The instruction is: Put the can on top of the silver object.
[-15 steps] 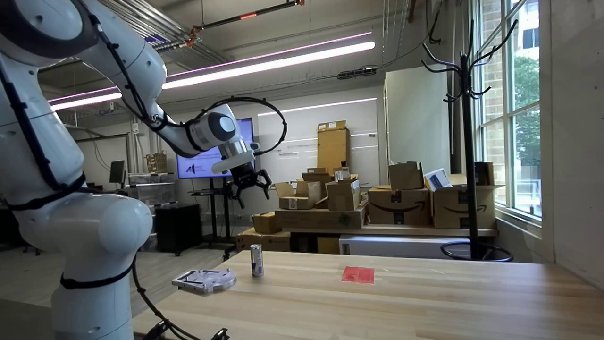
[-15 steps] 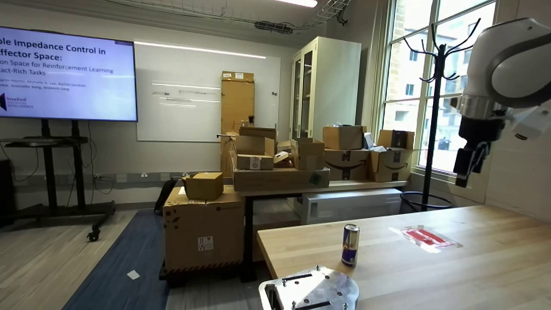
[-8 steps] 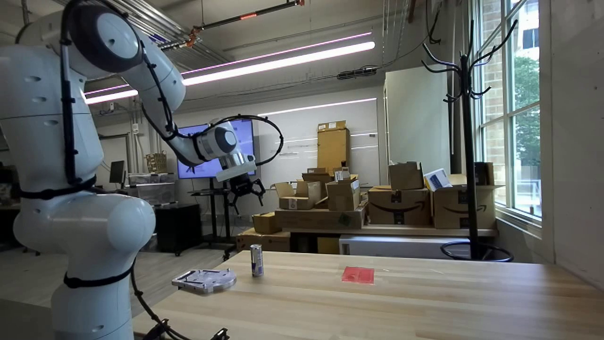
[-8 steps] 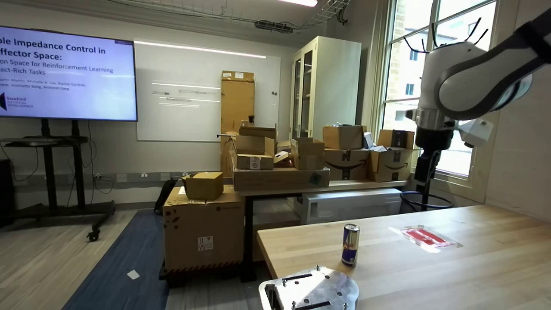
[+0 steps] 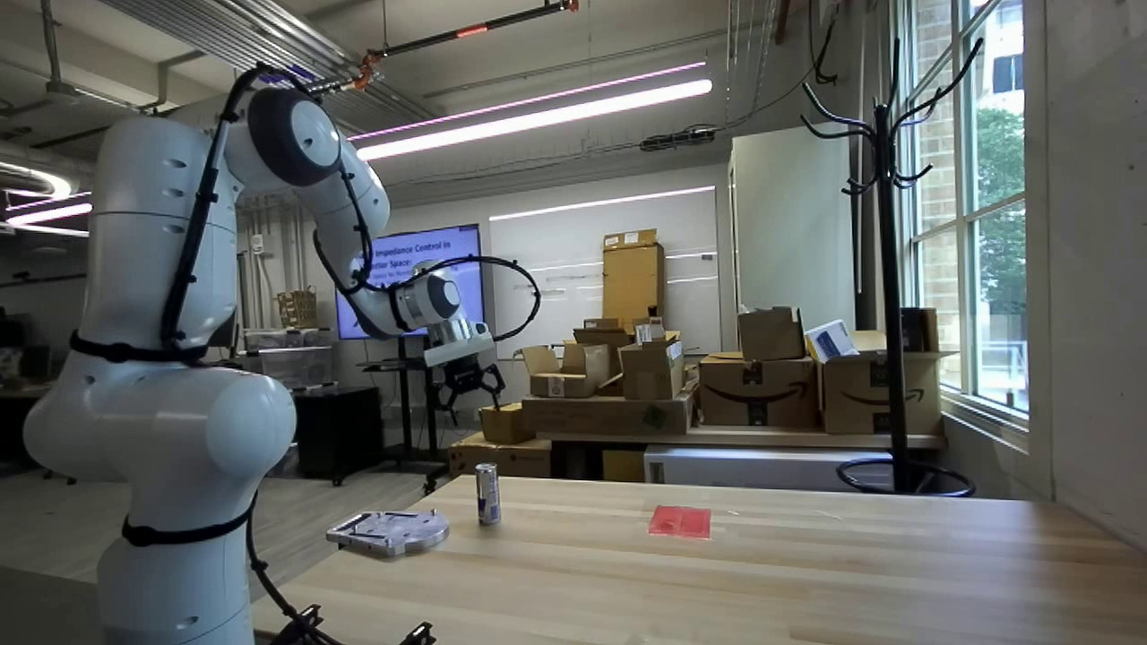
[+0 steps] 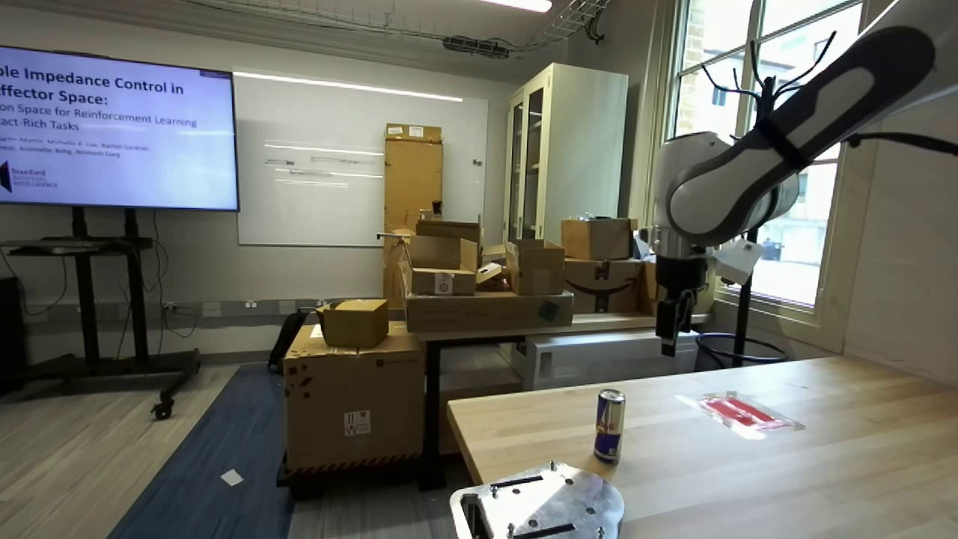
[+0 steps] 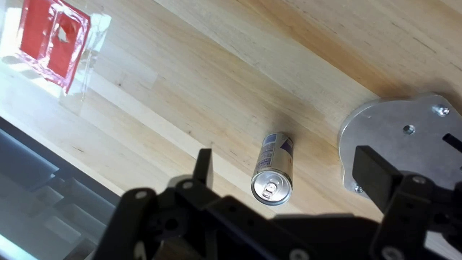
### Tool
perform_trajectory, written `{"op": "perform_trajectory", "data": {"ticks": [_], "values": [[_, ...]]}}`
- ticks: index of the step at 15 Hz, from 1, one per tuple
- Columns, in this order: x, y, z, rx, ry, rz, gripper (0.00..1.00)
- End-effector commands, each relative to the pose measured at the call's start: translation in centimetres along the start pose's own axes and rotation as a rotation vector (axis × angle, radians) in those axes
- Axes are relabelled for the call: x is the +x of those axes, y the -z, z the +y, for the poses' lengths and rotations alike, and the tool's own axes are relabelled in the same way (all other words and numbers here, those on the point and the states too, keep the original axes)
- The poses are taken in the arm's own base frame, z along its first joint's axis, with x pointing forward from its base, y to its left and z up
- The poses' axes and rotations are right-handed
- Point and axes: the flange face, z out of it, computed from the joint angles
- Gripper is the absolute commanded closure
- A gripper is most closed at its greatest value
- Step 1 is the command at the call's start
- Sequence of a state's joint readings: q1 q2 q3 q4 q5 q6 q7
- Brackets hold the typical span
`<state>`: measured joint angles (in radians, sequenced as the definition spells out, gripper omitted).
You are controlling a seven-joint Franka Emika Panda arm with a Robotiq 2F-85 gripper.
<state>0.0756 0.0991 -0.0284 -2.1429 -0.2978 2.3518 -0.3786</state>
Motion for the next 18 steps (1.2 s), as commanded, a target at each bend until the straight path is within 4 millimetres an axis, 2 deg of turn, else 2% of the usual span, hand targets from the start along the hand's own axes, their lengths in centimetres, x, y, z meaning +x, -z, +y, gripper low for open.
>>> {"op": "perform_trajectory", "data": {"ticks": [1,4,7,12,18], "values": [[3.4,-1.4,2.8,0.036,-0.011,-0.005,0.00],[5.8,-2.8,4.2,0.065,-0.052,0.006,0.00],[7.5,-3.9,4.6,0.082,-0.061,0.016,0.00],[9.2,-6.6,3.3,0.095,-0.045,0.003,0.00],[10.1,-10.4,1.2,0.126,-0.025,-0.026,0.00]]}}
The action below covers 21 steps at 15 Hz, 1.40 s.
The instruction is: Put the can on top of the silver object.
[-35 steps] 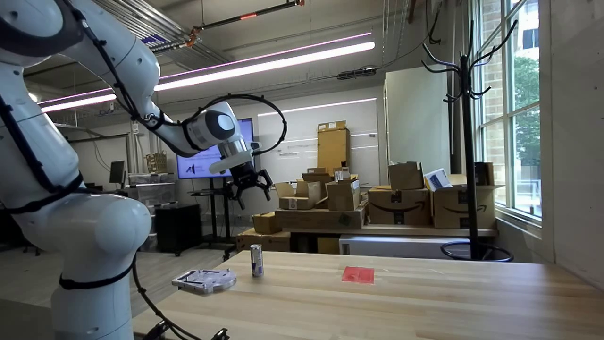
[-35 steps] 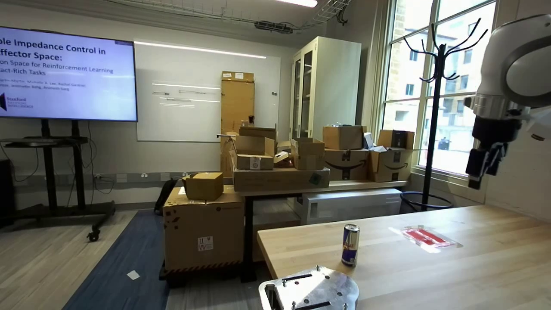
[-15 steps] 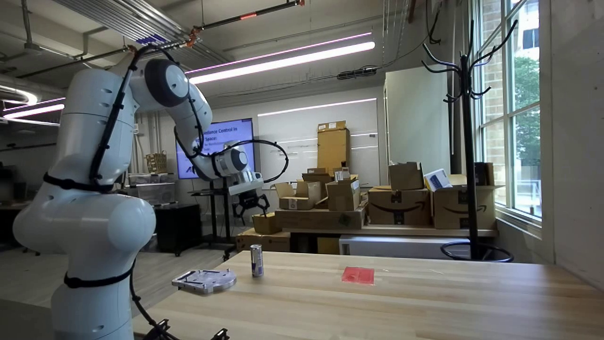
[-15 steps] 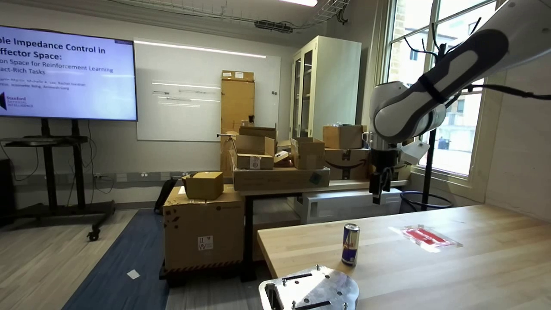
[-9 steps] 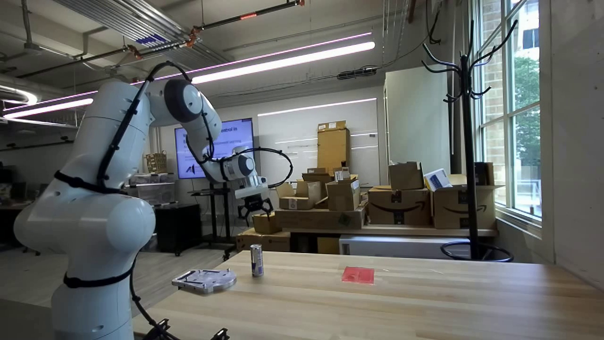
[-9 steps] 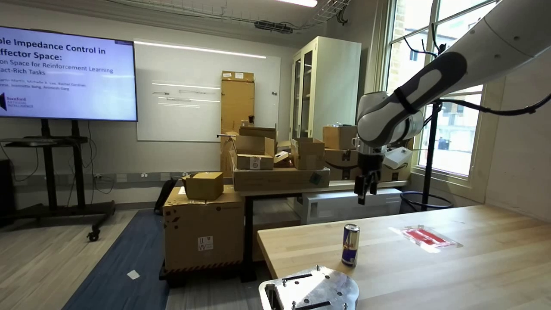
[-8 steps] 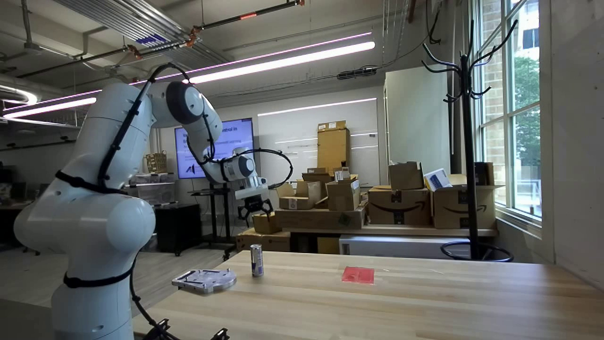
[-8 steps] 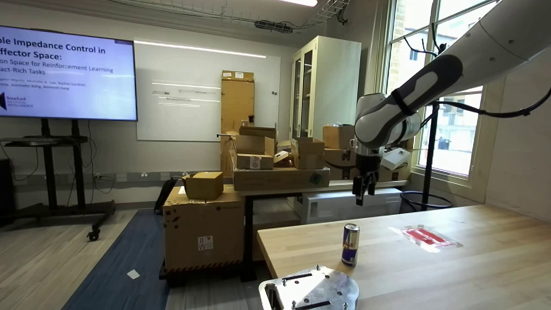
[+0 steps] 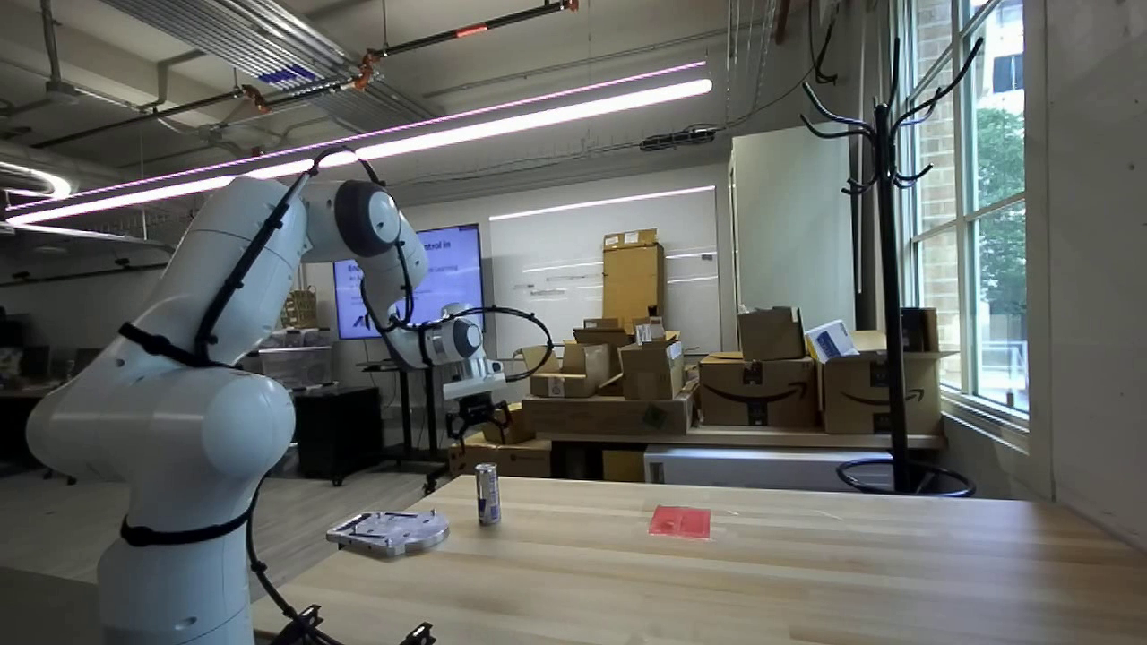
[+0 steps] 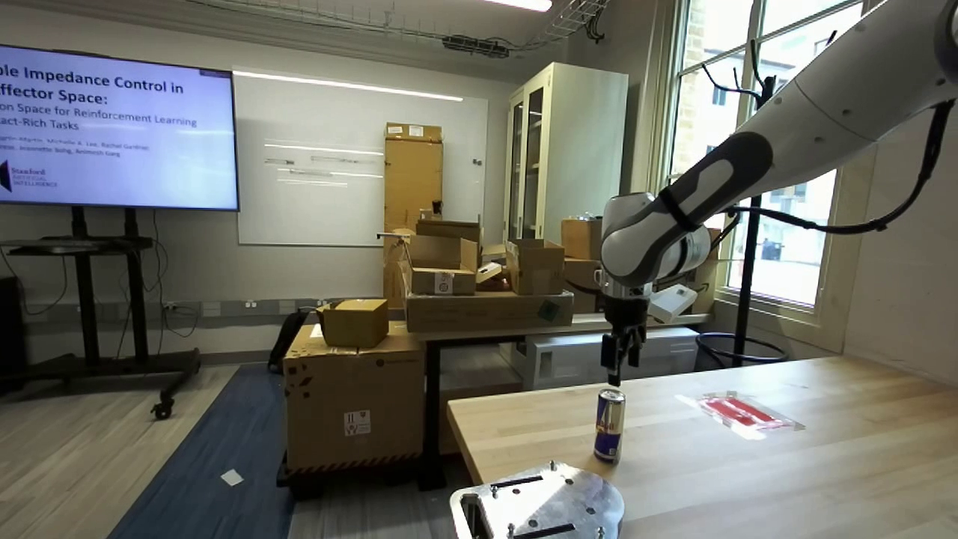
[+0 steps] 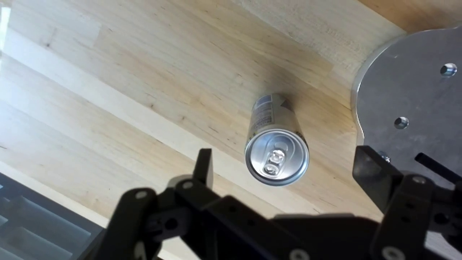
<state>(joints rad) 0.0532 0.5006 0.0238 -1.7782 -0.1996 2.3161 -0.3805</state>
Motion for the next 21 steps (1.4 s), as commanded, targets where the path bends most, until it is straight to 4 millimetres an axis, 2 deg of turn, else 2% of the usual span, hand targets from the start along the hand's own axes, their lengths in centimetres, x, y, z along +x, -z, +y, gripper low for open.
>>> {"op": "perform_trajectory", "data": {"ticks": [1,5,13,21], "values": [[1.0,-1.6,-0.3,0.020,0.013,-0.008,0.00],[1.7,-2.9,-0.1,0.033,0.010,-0.016,0.00],[3.1,-4.4,0.5,0.050,0.008,-0.019,0.00],[3.3,-6.6,0.4,0.077,0.011,-0.044,0.00]]}}
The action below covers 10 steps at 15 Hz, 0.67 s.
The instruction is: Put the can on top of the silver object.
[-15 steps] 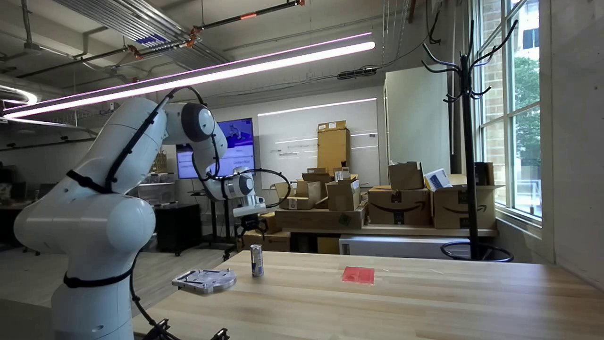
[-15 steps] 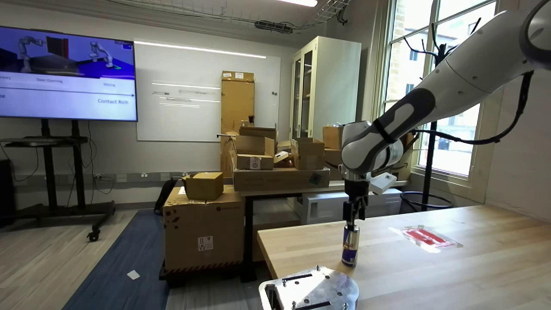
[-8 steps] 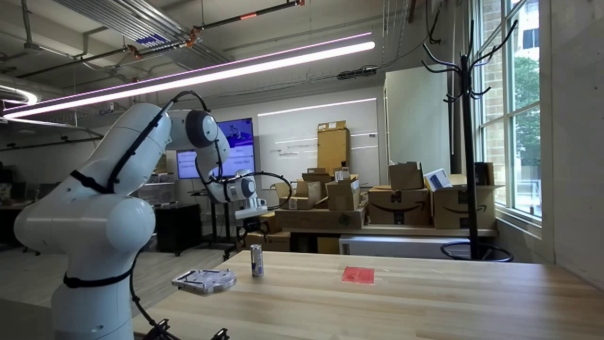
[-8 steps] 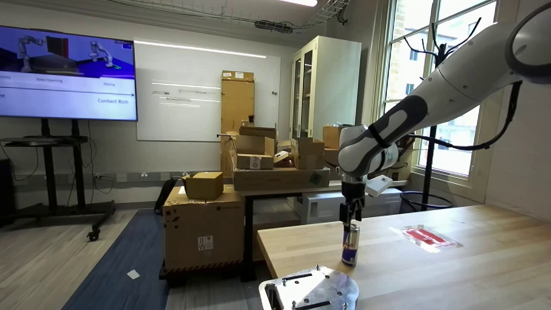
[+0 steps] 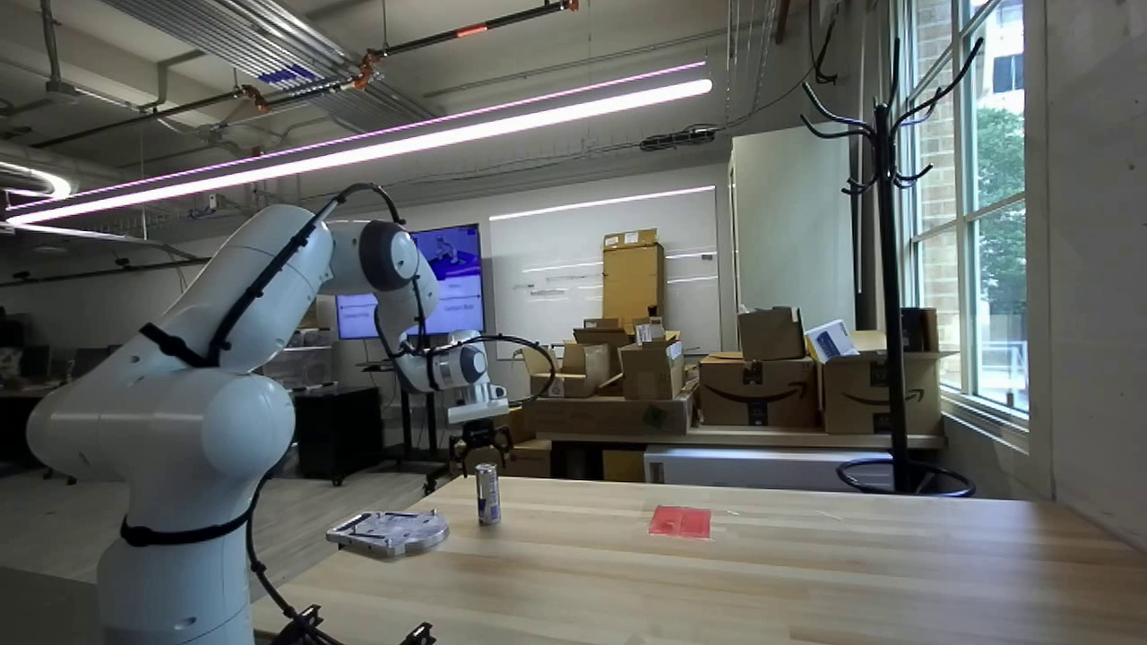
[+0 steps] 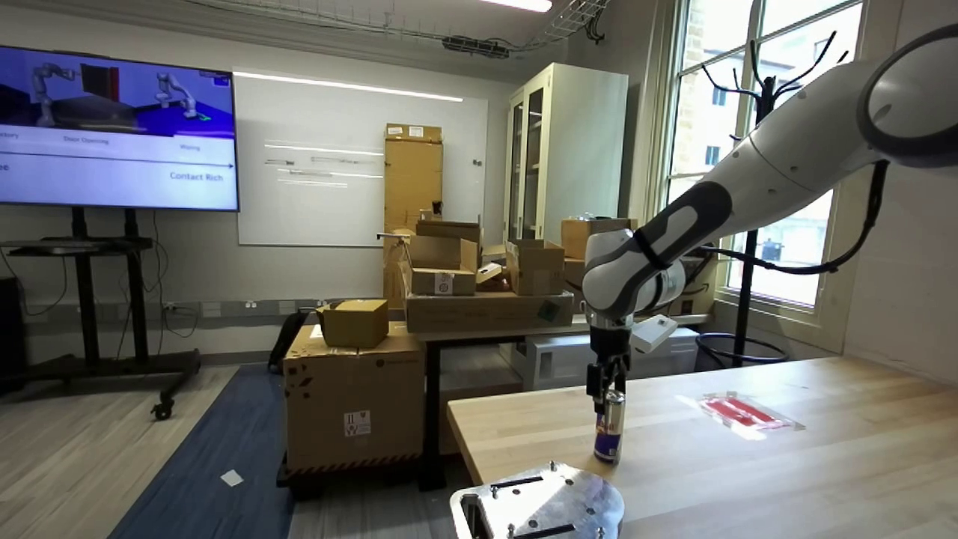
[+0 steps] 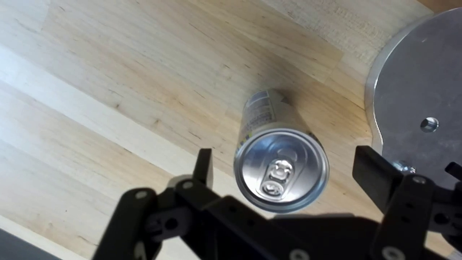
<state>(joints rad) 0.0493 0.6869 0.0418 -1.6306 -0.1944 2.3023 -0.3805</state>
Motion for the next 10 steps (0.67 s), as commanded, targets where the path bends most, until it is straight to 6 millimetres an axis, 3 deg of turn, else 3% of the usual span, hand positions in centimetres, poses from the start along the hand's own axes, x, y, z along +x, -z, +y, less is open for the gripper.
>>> {"op": "perform_trajectory", "data": {"ticks": [1,3,4,5,10], "values": [[0.47,-0.51,0.67,0.038,0.002,-0.010,0.00],[0.56,-0.82,0.84,0.040,-0.001,-0.010,0.00],[0.60,-0.97,0.92,0.038,-0.001,-0.007,0.25],[0.64,-1.00,1.00,0.036,-0.002,-0.001,0.26],[0.70,-0.32,1.08,0.024,0.000,0.013,0.66]]}}
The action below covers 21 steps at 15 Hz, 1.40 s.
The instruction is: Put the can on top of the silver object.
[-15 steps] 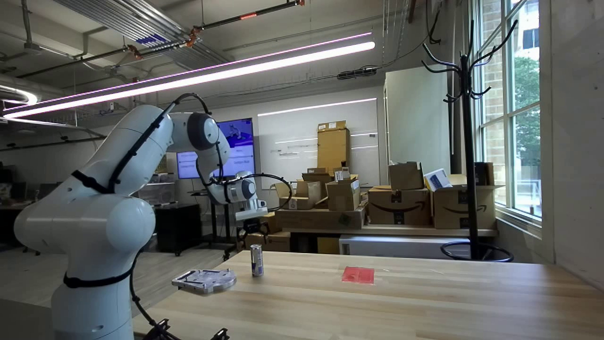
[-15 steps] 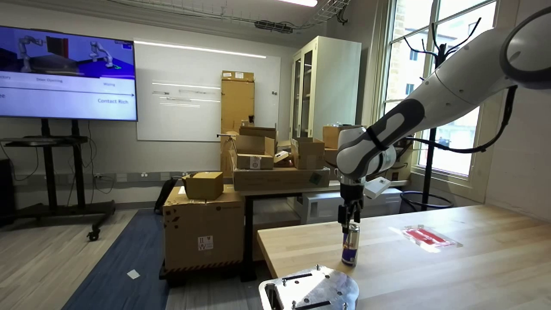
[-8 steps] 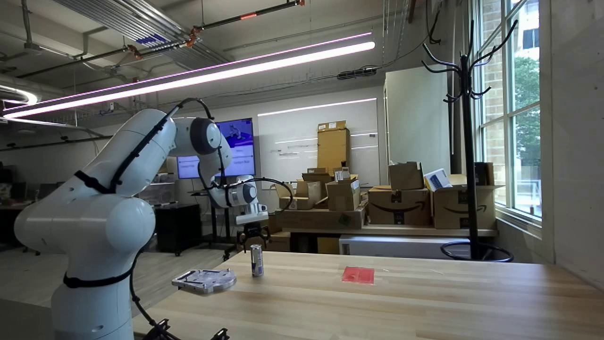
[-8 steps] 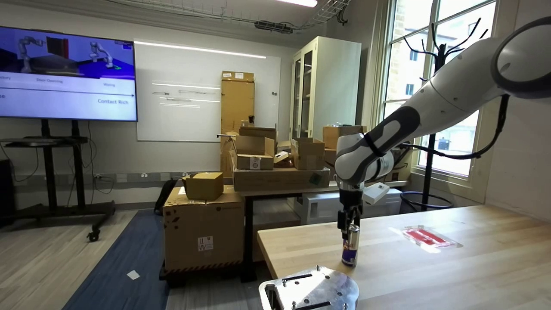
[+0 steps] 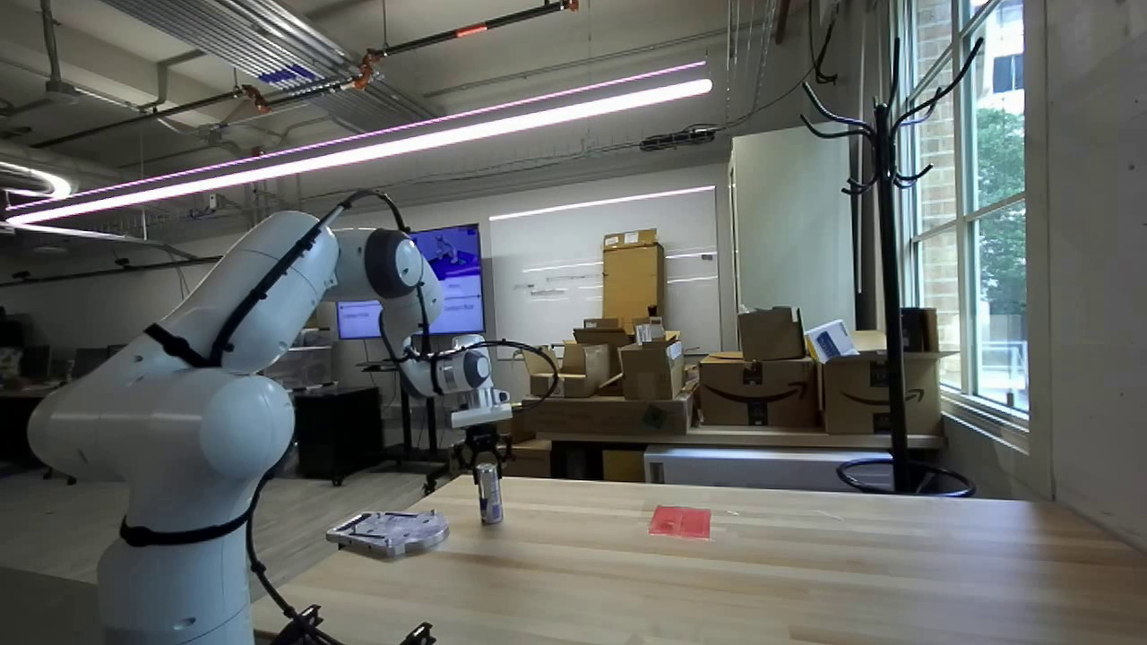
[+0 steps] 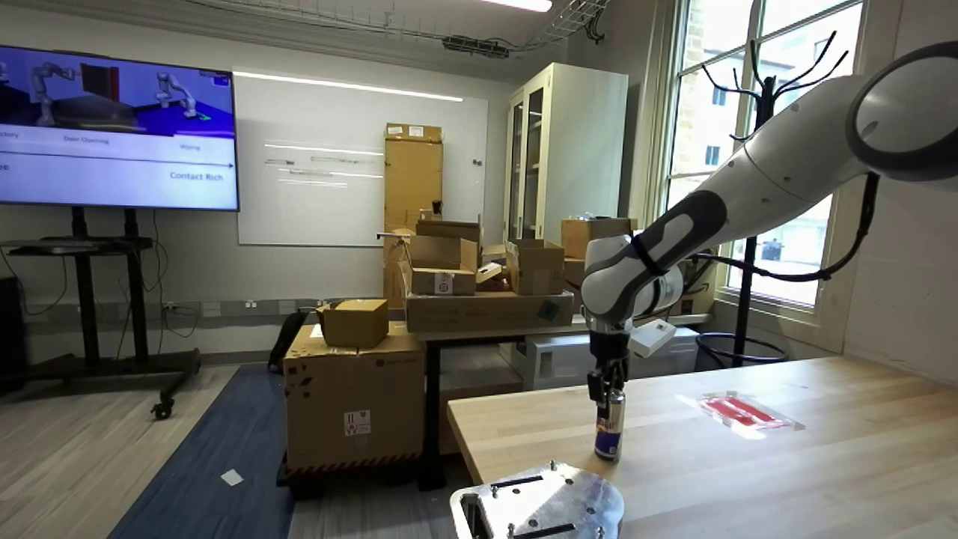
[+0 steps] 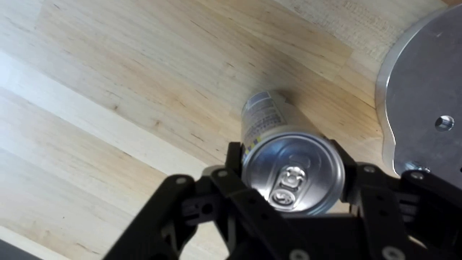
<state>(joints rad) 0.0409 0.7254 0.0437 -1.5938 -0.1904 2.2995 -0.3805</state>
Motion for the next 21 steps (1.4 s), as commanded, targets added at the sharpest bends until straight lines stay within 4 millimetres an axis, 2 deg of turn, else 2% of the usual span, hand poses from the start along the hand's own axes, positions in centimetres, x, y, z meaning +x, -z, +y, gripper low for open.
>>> {"op": "perform_trajectory", "data": {"ticks": [1,5,8,11,13,16,18,21], "values": [[0.2,1.1,0.4,0.016,0.012,0.018,0.66],[-0.5,3.2,0.1,-0.003,0.014,0.035,0.67],[-1.0,6.0,-0.4,-0.026,0.021,0.058,0.67],[-1.4,8.9,-1.9,-0.044,0.042,0.081,0.67],[-1.5,10.3,-3.8,-0.049,0.069,0.090,0.67],[-1.2,11.3,-7.6,-0.050,0.129,0.089,0.67],[-0.9,11.2,-10.5,-0.048,0.179,0.077,0.67],[-0.2,9.9,-15.0,-0.037,0.254,0.045,0.67]]}}
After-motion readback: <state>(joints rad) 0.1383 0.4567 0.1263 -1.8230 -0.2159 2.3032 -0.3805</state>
